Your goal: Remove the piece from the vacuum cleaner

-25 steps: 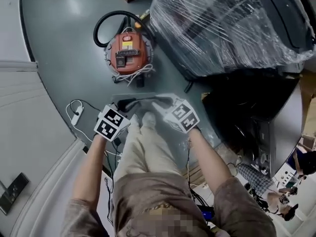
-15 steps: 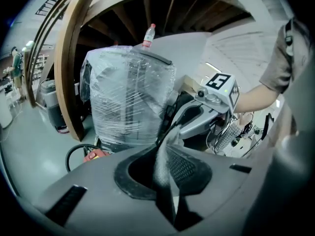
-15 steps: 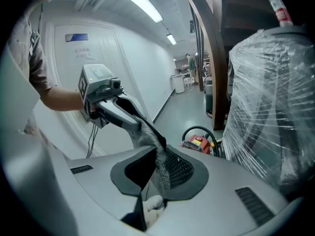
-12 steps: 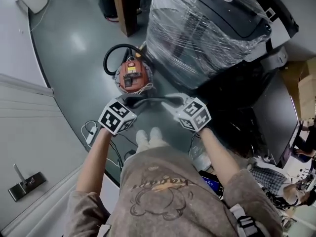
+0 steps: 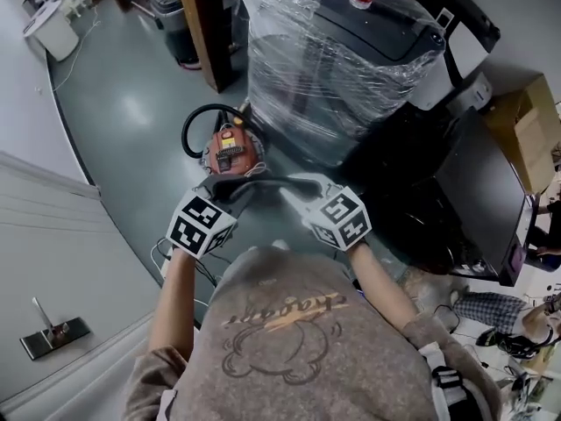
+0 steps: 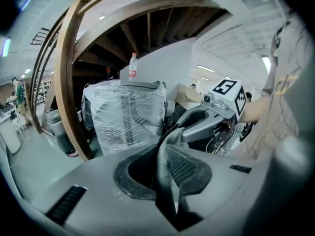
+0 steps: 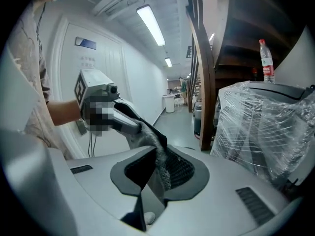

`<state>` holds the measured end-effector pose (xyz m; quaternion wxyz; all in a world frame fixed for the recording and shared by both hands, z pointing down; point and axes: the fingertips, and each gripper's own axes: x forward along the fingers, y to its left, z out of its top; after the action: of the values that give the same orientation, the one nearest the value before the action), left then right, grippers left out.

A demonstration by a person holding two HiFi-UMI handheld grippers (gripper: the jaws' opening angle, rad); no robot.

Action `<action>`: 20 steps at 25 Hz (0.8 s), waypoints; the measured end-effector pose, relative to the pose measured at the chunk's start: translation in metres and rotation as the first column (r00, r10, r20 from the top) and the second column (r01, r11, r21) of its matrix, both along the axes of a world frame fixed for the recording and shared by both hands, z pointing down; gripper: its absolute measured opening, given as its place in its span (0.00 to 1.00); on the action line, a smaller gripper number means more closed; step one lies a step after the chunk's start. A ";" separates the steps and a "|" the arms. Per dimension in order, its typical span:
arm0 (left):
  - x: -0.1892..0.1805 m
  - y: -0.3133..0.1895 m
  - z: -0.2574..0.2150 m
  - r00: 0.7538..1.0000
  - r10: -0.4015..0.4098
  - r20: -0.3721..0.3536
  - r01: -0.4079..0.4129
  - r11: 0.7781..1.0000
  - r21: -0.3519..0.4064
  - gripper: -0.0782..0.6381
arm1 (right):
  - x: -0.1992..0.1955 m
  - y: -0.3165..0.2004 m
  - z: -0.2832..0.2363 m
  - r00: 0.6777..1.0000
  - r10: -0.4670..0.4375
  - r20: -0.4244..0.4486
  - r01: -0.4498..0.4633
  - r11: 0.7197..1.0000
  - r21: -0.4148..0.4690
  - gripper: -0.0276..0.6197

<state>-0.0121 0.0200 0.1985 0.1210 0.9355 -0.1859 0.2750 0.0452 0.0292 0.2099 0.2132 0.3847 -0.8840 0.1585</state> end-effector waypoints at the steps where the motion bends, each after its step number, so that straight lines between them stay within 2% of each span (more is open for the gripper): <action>1: -0.001 0.001 -0.002 1.000 -0.007 -0.009 0.007 1.000 0.006 0.19 | -0.001 0.002 -0.003 1.000 0.009 0.003 -0.009 1.000 0.014 0.12; 8: -0.008 0.005 -0.005 0.995 -0.066 -0.071 0.069 0.997 0.043 0.19 | -0.007 0.005 -0.010 1.000 0.015 -0.019 -0.014 0.998 0.058 0.13; 14: -0.002 0.012 0.004 0.993 -0.048 -0.107 0.056 0.995 0.078 0.19 | 0.000 0.011 -0.001 0.999 0.052 -0.014 -0.051 0.996 0.067 0.13; 20: -0.002 0.014 0.023 0.992 -0.052 -0.119 0.059 0.996 0.059 0.19 | 0.000 0.015 0.020 0.998 0.059 -0.007 -0.059 0.997 0.045 0.13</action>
<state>-0.0145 0.0336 0.2218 0.1102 0.9477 -0.2131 0.2103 0.0457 0.0438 0.2294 0.2035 0.4158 -0.8747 0.1435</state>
